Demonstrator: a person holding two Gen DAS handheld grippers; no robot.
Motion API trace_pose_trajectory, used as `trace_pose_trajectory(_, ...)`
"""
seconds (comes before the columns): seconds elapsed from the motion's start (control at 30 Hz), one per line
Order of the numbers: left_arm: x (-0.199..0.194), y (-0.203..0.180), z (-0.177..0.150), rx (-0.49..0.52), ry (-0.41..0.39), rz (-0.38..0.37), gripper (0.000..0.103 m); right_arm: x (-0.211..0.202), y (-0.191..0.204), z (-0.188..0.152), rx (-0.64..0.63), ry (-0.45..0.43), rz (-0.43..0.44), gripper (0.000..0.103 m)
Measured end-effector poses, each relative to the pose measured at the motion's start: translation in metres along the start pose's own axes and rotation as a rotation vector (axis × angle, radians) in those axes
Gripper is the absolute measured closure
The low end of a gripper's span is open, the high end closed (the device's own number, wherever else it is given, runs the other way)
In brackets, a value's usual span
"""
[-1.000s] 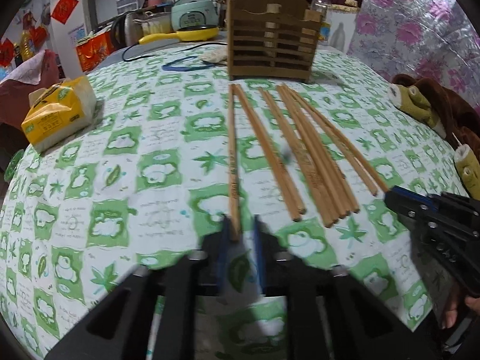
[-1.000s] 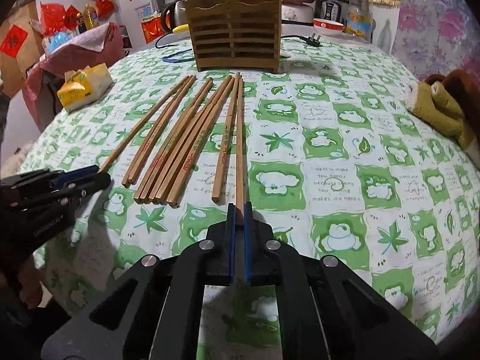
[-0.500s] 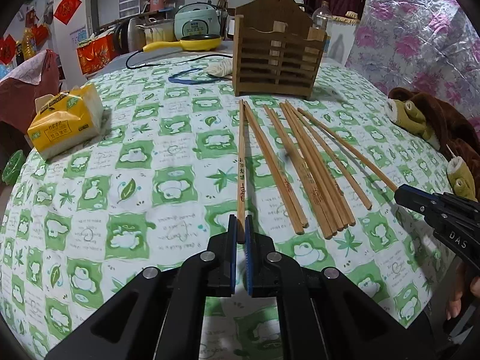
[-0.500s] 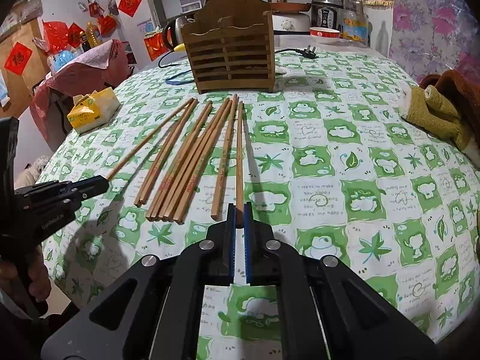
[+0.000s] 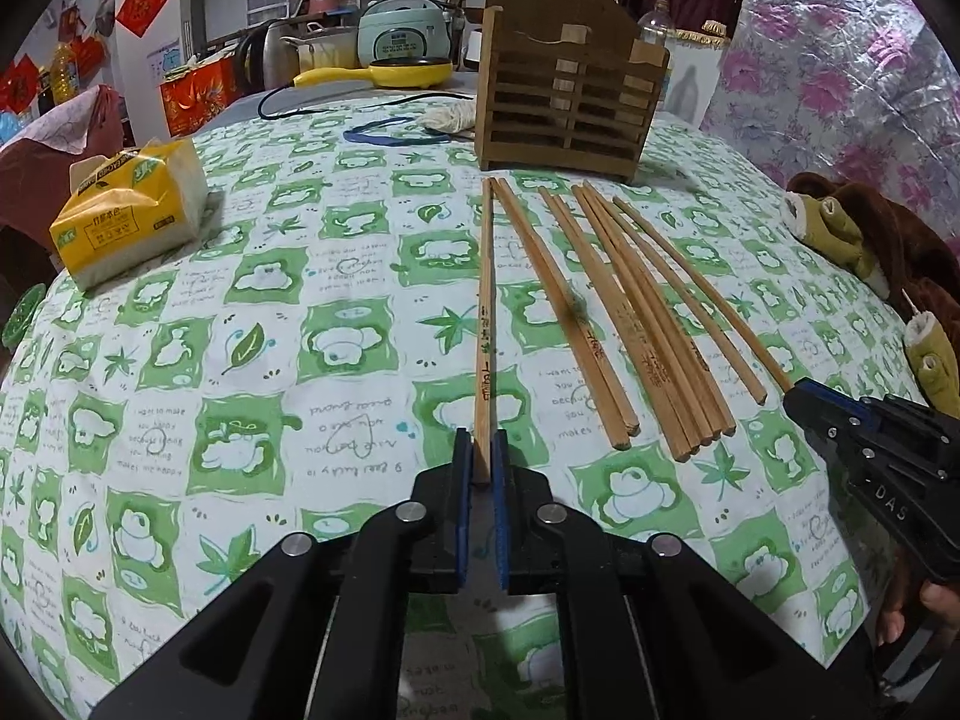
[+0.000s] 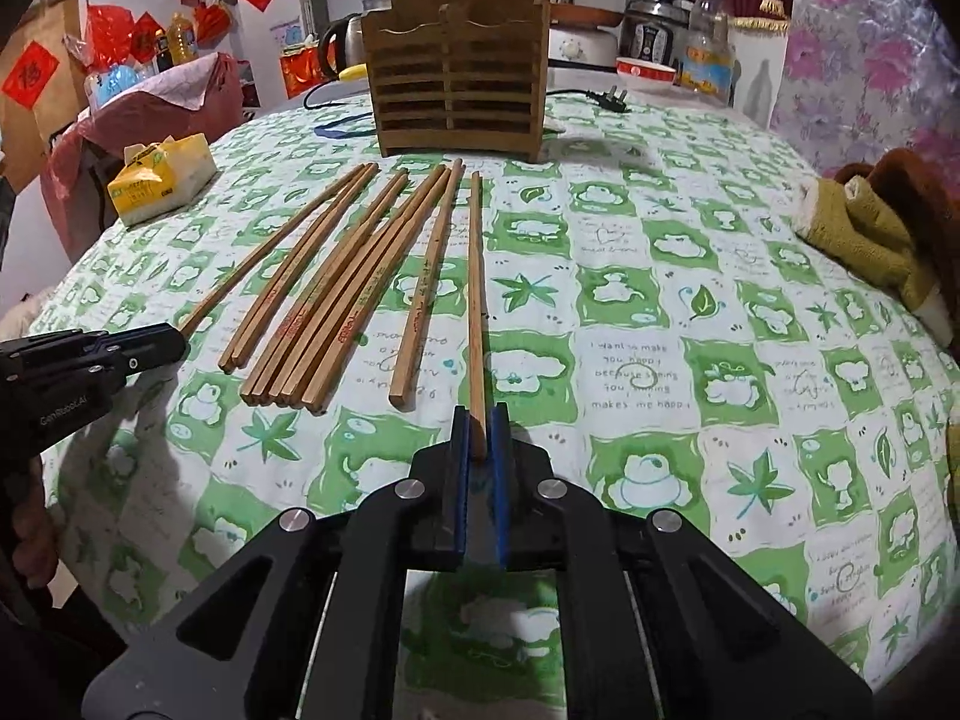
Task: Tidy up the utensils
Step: 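Lift the chopsticks with both grippers and carry them toward the wooden holder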
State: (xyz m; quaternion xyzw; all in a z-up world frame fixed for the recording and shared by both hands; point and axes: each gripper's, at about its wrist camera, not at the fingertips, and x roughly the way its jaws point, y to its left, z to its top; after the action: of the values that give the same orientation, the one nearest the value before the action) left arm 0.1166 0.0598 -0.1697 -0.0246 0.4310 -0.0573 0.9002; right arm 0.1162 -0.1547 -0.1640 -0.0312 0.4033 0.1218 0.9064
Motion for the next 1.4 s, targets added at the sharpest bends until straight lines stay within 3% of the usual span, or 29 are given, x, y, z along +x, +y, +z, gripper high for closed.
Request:
trace_pose_trajectory(0.1, 0.000, -0.005, -0.001, 0.011, -0.003, -0.013, 0.079, 0.000, 0.002, 0.000, -0.009, -0.009, -0.021, 0.090)
trace_pose_trajectory(0.23, 0.001, -0.010, -0.002, 0.019, -0.009, -0.003, 0.075, 0.000, 0.001, -0.001, 0.002, -0.018, -0.025, 0.090)
trace_pose_trajectory(0.27, 0.001, -0.009, -0.001, 0.016, -0.011, -0.002, 0.079, 0.000, 0.000, -0.002, 0.012, -0.018, -0.020, 0.091)
trace_pose_trajectory(0.3, 0.001, -0.007, -0.001, 0.007, -0.012, 0.011, 0.094, 0.000, -0.001, -0.001, 0.022, -0.016, -0.014, 0.092)
trace_pose_trajectory(0.33, 0.001, -0.004, -0.001, -0.008, -0.009, 0.002, 0.097, 0.000, -0.004, 0.000, 0.039, -0.011, -0.003, 0.094)
trace_pose_trajectory(0.53, -0.007, -0.006, 0.004, 0.011, -0.013, 0.007, 0.098, -0.009, -0.010, 0.005, 0.073, -0.002, 0.029, 0.097)
trace_pose_trajectory(0.87, -0.068, -0.017, 0.043, 0.083, -0.161, 0.017, 0.098, -0.051, -0.022, 0.038, 0.098, -0.095, 0.070, 0.097)
trace_pose_trajectory(1.07, -0.093, -0.019, 0.061, 0.116, -0.205, 0.002, 0.098, -0.078, -0.026, 0.062, 0.093, -0.161, 0.082, 0.097)
trace_pose_trajectory(1.23, -0.107, -0.020, 0.080, 0.147, -0.202, -0.040, 0.098, -0.095, -0.026, 0.082, 0.070, -0.201, 0.087, 0.097)
trace_pose_trajectory(1.4, -0.107, -0.020, 0.095, 0.189, -0.147, -0.075, 0.098, -0.109, -0.027, 0.106, 0.043, -0.235, 0.086, 0.097)
